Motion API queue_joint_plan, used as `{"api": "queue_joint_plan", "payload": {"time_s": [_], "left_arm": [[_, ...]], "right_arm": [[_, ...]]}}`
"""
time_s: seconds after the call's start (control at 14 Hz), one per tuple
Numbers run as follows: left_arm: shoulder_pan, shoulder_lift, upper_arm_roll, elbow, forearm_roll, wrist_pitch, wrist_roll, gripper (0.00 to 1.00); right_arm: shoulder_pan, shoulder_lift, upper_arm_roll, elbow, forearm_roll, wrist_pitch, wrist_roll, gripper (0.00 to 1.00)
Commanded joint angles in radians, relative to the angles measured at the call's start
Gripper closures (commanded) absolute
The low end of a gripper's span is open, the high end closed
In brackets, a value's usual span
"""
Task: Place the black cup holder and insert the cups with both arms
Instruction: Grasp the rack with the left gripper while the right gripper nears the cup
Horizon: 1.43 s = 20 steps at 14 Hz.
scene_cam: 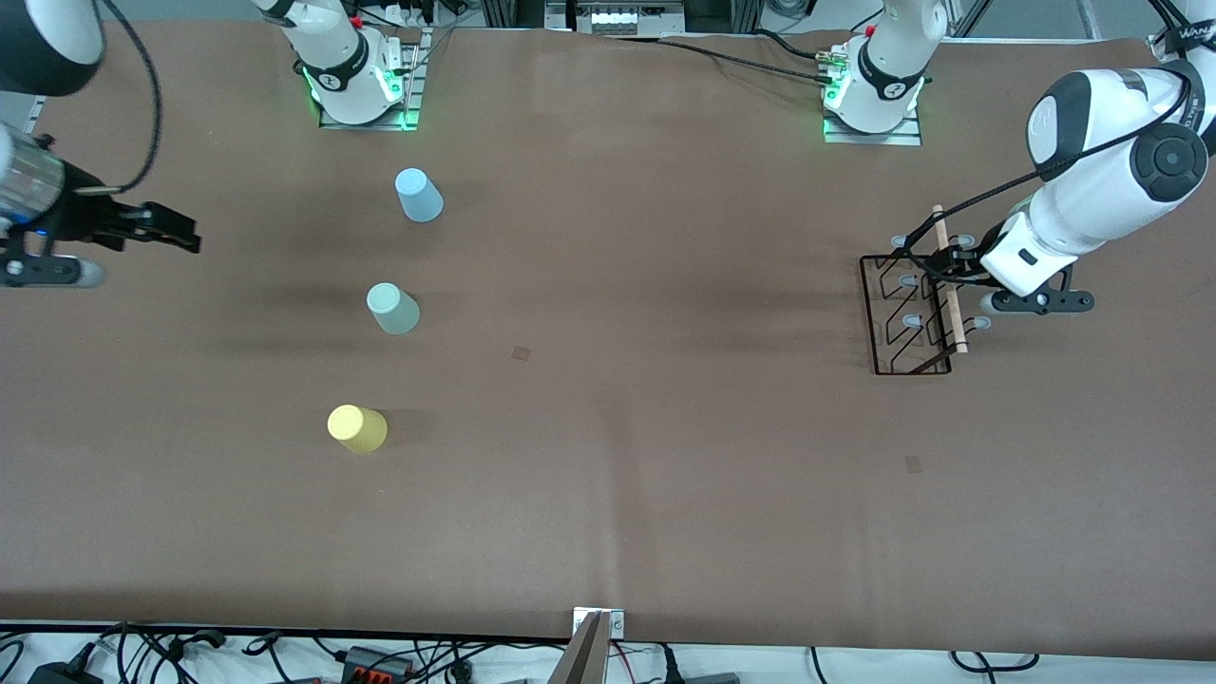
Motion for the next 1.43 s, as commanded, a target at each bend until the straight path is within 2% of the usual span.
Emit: {"api": "queue_joint_plan", "payload": {"time_s": [0.0, 0.29, 0.5, 0.57, 0.71, 0.79, 0.93, 1.07, 1.14, 1.29, 1.36], "left_arm": [[0.038, -0.034, -0.009, -0.070, 0.014, 0.047, 0.051, 0.07], [0.035, -0.032, -0.010, -0.158, 0.012, 0.153, 0.040, 0.13], [0.032, -0.029, -0.047, -0.158, 0.008, 0.154, 0.005, 0.25], [0.032, -0.029, -0.068, -0.159, 0.008, 0.154, -0.039, 0.32], [0.032, -0.029, -0.113, -0.161, 0.008, 0.154, -0.078, 0.54], [0.033, -0.028, -0.113, -0.161, 0.008, 0.156, -0.079, 0.59], [0.041, -0.026, -0.113, -0.161, 0.008, 0.156, -0.078, 0.59], [0.050, -0.026, -0.113, -0.161, 0.008, 0.156, -0.066, 0.60], [0.056, -0.026, -0.113, -0.159, 0.008, 0.156, -0.064, 0.67], [0.058, -0.026, -0.112, -0.156, 0.008, 0.156, -0.066, 0.91], [0.064, -0.026, -0.112, -0.153, 0.008, 0.156, -0.066, 0.99]], "right_arm": [[0.012, 0.010, 0.000, -0.068, -0.005, 0.013, 0.026, 0.00], [0.097, 0.119, 0.002, -0.120, 0.003, 0.141, 0.146, 0.00], [0.179, 0.175, 0.002, -0.193, 0.004, 0.262, 0.206, 0.00], [0.180, 0.172, 0.002, -0.232, 0.004, 0.290, 0.233, 0.00], [0.215, 0.175, 0.002, -0.290, 0.004, 0.352, 0.298, 0.00], [0.226, 0.178, 0.002, -0.316, 0.004, 0.394, 0.338, 0.00], [0.263, 0.188, 0.002, -0.356, 0.004, 0.468, 0.359, 0.00], [0.257, 0.213, 0.000, -0.361, 0.004, 0.479, 0.361, 0.00], [0.259, 0.227, 0.000, -0.359, 0.004, 0.484, 0.361, 0.00], [0.262, 0.257, 0.002, -0.359, 0.006, 0.516, 0.369, 0.00], [0.262, 0.270, 0.000, -0.359, 0.004, 0.530, 0.369, 0.00]]}}
